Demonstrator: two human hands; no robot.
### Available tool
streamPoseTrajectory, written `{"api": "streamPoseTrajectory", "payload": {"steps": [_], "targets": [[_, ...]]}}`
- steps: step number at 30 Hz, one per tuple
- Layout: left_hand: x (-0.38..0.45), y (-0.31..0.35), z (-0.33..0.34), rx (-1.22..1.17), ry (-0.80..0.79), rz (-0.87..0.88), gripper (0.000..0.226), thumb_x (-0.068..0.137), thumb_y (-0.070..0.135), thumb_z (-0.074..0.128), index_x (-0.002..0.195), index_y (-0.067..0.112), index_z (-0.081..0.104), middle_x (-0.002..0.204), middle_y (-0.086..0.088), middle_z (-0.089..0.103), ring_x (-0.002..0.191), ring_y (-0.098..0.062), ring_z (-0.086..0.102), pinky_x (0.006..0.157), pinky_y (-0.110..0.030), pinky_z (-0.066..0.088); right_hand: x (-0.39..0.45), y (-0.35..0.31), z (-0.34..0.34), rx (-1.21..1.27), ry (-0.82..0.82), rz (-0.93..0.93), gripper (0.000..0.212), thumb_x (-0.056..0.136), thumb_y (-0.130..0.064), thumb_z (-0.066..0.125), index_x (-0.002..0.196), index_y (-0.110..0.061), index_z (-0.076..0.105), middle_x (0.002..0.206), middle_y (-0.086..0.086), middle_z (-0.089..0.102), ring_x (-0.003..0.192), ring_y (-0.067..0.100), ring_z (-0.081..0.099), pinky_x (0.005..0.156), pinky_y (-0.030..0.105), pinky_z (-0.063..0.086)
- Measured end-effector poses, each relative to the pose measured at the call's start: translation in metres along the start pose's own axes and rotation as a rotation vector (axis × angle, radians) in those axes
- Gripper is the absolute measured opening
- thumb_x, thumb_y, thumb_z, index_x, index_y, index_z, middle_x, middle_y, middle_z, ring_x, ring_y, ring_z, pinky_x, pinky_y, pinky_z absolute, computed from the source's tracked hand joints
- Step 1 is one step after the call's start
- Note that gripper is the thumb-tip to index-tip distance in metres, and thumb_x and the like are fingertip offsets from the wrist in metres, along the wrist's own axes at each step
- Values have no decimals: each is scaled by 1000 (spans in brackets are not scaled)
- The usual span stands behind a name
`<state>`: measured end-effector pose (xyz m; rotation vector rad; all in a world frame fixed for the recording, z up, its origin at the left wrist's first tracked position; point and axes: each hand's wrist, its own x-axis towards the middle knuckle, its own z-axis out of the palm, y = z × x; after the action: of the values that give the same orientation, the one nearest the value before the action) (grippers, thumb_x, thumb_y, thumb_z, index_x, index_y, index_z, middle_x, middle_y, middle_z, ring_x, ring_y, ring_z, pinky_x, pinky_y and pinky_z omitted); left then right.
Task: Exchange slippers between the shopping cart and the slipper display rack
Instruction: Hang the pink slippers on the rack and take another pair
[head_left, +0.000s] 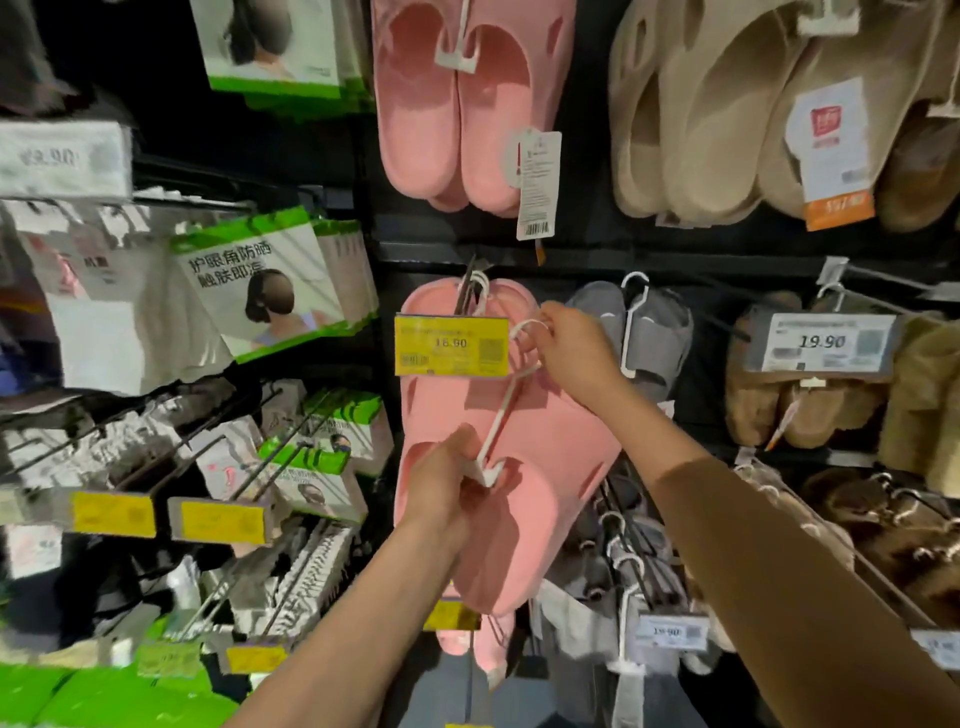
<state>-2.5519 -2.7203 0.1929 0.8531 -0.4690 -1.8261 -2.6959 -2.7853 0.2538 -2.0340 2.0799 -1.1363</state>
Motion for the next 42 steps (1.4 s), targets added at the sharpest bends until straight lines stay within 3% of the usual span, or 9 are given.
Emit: {"api": "streamPoseTrajectory", "payload": {"steps": [4,9,12,21,25,29,33,39,42], "targets": [[28,13,3,-99,-9,-87,27,91,4,43,65,9,42,70,-11,42,51,-25,46,65,-41,51,29,-9,6,-104,-12,-44,20,91,-21,48,100,-9,62,102,24,66,95,40,60,76,40,47],[46,25,6,-97,-19,-93,24,89,-2,43,67,6,45,52,-13,59,58,-27,51,65,-40,52,53,-6,16,-121,-30,-69,15,88,-20,48,86,-18,63,94,20,68,91,40,61,72,40,46],[56,30,4,-111,-16,-98,22,82,-10,36,75,4,52,49,-12,61,62,-28,52,60,-37,56,65,-9,24,-152,-43,-88,16,90,-23,47,91,-18,62,97,18,69,93,39,61,72,37,45],[72,45,8,-30,-27,22,71,91,-7,33,25,11,54,31,-1,52,25,-11,48,34,-23,48,92,-16,38,-257,-38,-172,25,96,-24,41,111,-11,57,106,22,66,98,43,59,75,41,45],[92,43,-2,-69,2,27,72,93,-2,35,23,11,51,34,-1,52,28,-12,49,34,-16,44,102,-8,54,-100,-15,-158,20,92,-19,49,104,-14,64,100,17,70,92,38,62,76,40,51],[102,43,-5,-86,-22,24,73,95,6,36,23,13,49,38,3,53,35,-10,50,48,-23,44,117,-4,66,117,-25,-74,17,85,-7,56,86,-6,73,84,17,71,83,34,64,75,39,52],[106,42,-4,-115,-65,18,75,97,11,35,24,13,48,36,3,51,31,-9,49,57,-29,41,121,-4,69,367,-95,26,15,87,-9,59,88,-5,74,77,9,67,73,20,60,74,34,48],[110,43,-8,-135,-44,37,65,97,10,38,36,16,57,45,-1,56,46,-16,52,62,-33,43,121,-2,77,293,-59,62,18,85,-20,59,84,-12,75,79,14,72,81,35,66,79,49,53],[100,48,-3,-63,25,39,51,98,5,32,49,13,48,33,3,49,29,-8,47,41,-17,44,115,-9,72,236,-69,53,20,87,-20,57,88,-10,74,82,12,71,84,33,65,81,44,53]]}}
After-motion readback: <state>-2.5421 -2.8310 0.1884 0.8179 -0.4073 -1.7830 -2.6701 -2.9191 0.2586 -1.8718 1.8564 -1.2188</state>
